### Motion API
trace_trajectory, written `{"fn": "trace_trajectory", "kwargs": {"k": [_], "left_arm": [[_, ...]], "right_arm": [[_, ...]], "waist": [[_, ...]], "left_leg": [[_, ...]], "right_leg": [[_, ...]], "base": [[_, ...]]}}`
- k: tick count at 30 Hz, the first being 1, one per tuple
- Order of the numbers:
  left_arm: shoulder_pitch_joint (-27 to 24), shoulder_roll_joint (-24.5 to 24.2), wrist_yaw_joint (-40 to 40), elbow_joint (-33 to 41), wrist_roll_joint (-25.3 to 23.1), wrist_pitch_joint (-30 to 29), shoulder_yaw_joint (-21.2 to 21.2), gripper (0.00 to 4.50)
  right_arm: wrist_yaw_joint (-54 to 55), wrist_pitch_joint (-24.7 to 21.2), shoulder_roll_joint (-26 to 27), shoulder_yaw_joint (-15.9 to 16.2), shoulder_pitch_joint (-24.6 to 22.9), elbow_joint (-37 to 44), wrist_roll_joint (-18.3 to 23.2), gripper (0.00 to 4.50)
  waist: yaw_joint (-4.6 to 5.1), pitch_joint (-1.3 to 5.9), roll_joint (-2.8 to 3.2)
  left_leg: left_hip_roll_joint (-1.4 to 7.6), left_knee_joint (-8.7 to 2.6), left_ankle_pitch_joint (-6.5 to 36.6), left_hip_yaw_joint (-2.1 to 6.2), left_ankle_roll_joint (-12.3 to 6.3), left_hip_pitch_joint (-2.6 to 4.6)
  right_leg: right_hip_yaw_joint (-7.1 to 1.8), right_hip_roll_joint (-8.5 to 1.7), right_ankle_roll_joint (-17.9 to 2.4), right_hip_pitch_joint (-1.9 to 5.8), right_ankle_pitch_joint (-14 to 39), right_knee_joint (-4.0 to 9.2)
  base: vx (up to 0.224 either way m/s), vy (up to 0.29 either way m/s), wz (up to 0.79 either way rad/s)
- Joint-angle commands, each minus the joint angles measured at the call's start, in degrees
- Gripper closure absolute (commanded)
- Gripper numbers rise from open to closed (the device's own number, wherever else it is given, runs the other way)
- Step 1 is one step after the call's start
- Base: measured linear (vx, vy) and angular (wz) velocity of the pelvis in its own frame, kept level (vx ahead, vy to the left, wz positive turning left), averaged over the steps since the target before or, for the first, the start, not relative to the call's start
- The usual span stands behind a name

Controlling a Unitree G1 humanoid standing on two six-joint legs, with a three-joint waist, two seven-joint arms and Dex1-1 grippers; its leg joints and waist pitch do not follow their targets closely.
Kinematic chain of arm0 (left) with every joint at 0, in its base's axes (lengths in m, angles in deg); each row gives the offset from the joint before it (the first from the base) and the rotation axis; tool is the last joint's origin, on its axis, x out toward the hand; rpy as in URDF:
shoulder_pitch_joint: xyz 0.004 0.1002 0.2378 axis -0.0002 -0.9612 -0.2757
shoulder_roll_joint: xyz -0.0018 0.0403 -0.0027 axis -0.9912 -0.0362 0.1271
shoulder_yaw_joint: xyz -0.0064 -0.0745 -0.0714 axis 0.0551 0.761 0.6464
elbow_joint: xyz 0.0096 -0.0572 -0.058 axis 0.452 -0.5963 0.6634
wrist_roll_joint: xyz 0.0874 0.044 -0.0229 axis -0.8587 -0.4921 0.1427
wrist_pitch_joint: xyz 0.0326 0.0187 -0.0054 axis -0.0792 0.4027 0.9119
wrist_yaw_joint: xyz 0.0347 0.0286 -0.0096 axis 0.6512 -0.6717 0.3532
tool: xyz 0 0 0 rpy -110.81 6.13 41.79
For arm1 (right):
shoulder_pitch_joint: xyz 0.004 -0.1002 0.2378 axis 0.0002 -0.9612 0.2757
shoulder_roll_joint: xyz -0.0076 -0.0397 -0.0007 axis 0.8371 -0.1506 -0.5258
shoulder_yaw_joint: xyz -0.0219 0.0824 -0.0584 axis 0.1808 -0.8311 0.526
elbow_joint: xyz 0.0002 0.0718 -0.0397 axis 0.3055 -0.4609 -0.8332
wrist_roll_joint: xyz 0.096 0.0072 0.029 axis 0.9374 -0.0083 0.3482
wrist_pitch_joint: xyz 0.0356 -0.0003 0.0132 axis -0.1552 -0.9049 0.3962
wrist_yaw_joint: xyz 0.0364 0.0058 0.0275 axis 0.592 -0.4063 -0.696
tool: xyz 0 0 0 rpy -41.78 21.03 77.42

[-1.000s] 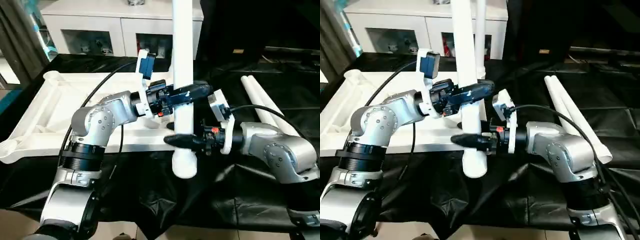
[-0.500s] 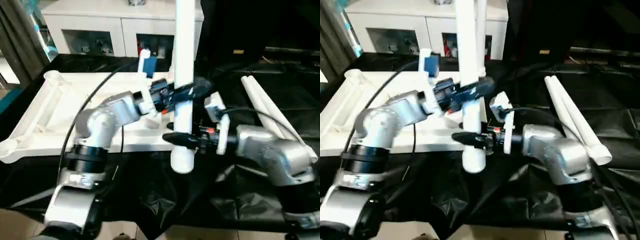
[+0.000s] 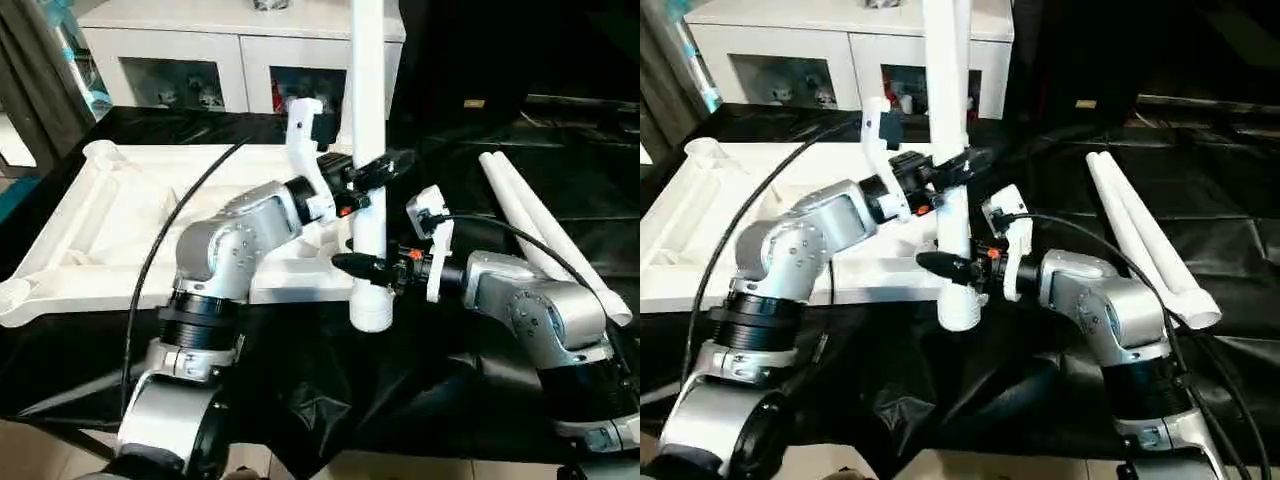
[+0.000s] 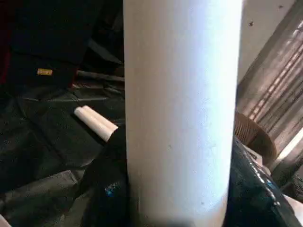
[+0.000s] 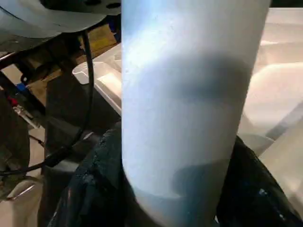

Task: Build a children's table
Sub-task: Pick table leg

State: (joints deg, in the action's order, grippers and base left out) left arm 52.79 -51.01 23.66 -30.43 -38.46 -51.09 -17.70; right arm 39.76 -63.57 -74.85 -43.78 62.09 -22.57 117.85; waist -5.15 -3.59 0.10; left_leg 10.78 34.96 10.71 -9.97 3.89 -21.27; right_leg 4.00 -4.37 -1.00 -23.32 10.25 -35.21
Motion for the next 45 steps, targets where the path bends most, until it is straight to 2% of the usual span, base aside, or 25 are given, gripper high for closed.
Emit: {"fn": "trace_trajectory", "kwargs": {"k": [1,5,7,11,17,18,20,21,28,29,30,40,45], "left_arm": [[0.5,-0.6,-1.5,0.6,-1.6,0.0,-0.5,2.68],[0.8,-0.6,-1.2,1.2,-1.2,-0.5,-0.4,2.7],[0.9,-0.6,-0.9,1.5,-1.1,-0.8,-0.6,2.7],[0.8,-0.7,-0.8,2.0,-0.8,-1.2,-0.8,2.7],[0.9,-1.0,-0.4,2.3,-0.4,-1.7,-1.2,2.7],[1.0,-1.2,0.0,2.3,-0.4,-1.8,-1.3,2.7],[1.0,-1.3,0.1,2.3,-0.4,-1.9,-1.3,2.7],[1.1,-1.4,0.4,2.4,-0.4,-2.1,-1.4,2.7],[1.3,-1.3,0.9,2.7,-0.1,-2.8,-1.9,2.7],[1.3,-1.3,1.0,2.8,0.0,-2.9,-1.9,2.7],[1.4,-1.3,1.0,2.7,0.1,-2.9,-1.9,2.7],[1.8,-1.7,2.0,2.8,0.4,-4.0,-1.9,2.7],[2.1,-1.8,2.2,2.8,0.7,-4.4,-1.9,2.7]], "right_arm": [[-2.4,-1.1,-0.7,-0.5,1.2,1.6,2.4,1.83],[-2.6,-0.8,-1.9,0.3,1.7,0.3,0.7,1.52],[-2.8,-0.9,-2.2,0.4,1.9,-0.4,0.4,1.5],[-4.0,-1.3,-2.9,1.0,2.0,-1.2,0.0,1.5],[-4.5,-1.4,-3.6,2.5,1.9,-1.7,-0.8,1.5],[-4.7,-1.6,-3.8,2.6,1.7,-1.7,-0.7,1.5],[-4.8,-1.8,-3.9,2.7,1.6,-1.7,-0.7,1.5],[-5.0,-1.8,-4.1,2.9,1.5,-1.7,-0.8,1.5],[-4.9,-1.5,-3.6,3.2,1.3,-2.1,-1.4,1.5],[-4.9,-1.5,-3.6,3.2,1.3,-2.2,-1.4,1.5],[-4.9,-1.4,-3.5,3.2,1.3,-2.2,-1.4,1.5],[-4.9,-0.8,-3.6,3.7,0.6,-3.2,-2.3,1.5],[-5.4,-0.7,-3.5,4.1,0.2,-3.3,-2.4,1.97]], "waist": [[-0.1,4.61,-1.45],[-0.21,4.63,-1.58],[-0.2,4.63,-1.81],[-0.24,4.59,-1.81],[-0.22,4.64,-1.82],[-0.27,4.65,-1.63],[-0.25,4.63,-1.7],[-0.21,4.62,-1.45],[-0.22,4.66,-1.35],[-0.24,4.66,-1.16],[-0.19,4.66,-1.29],[-0.24,4.75,-1.01],[-0.28,4.71,-0.92]], "left_leg": [[1.71,-3.5,3.3,0.3,-3.86,0.13],[1.71,-3.45,2.8,0.29,-4.04,0.11],[1.69,-3.44,2.9,0.28,-4.03,0.09],[1.69,-3.42,2.9,0.28,-3.93,0.1],[1.76,-3.43,2.8,0.37,-3.82,0.11],[1.76,-3.41,2.8,0.37,-3.8,0.15],[1.79,-3.45,3.1,0.37,-3.72,0.2],[1.79,-3.45,3.3,0.38,-3.55,0.21],[1.8,-3.46,3.7,0.42,-3.25,0.26],[1.81,-3.45,3.7,0.45,-3.18,0.26],[1.78,-3.46,3.7,0.43,-3.2,0.23],[1.8,-3.43,3.9,0.49,-3.14,0.29],[1.81,-3.46,4.3,0.51,-3.07,0.31]], "right_leg": [[-2.55,-3.31,-10.2,3.85,9.2,3.78],[-2.58,-3.4,-11.0,3.85,7.4,3.56],[-2.56,-3.43,-11.1,3.93,7.5,3.5],[-2.61,-3.41,-10.9,3.94,7.5,3.54],[-2.58,-3.43,-11.7,3.97,6.1,3.36],[-2.59,-3.48,-11.8,3.97,6.1,3.37],[-2.61,-3.48,-11.9,3.96,6.2,3.39],[-2.59,-3.41,-12.0,3.95,6.1,3.44],[-2.59,-3.42,-12.5,4.02,5.5,3.38],[-2.6,-3.45,-12.6,4.03,5.3,3.34],[-2.6,-3.4,-12.7,4.05,5.0,3.34],[-2.56,-3.39,-13.3,4.14,3.8,3.24],[-2.55,-3.43,-13.4,4.15,4.1,3.27]], "base": [[0.0,0.0,0.0],[0.0,0.0,0.0],[0.0,0.0,0.0],[0.0,0.0,0.0],[0.0,0.0,0.0],[0.0,0.0,0.0],[0.0,0.0,0.0],[0.0,0.0,0.0],[0.0,0.0,0.0],[0.0,0.0,0.0],[0.0,0.0,0.0],[0.0,0.0,0.0],[0.0,0.0,0.0]]}}
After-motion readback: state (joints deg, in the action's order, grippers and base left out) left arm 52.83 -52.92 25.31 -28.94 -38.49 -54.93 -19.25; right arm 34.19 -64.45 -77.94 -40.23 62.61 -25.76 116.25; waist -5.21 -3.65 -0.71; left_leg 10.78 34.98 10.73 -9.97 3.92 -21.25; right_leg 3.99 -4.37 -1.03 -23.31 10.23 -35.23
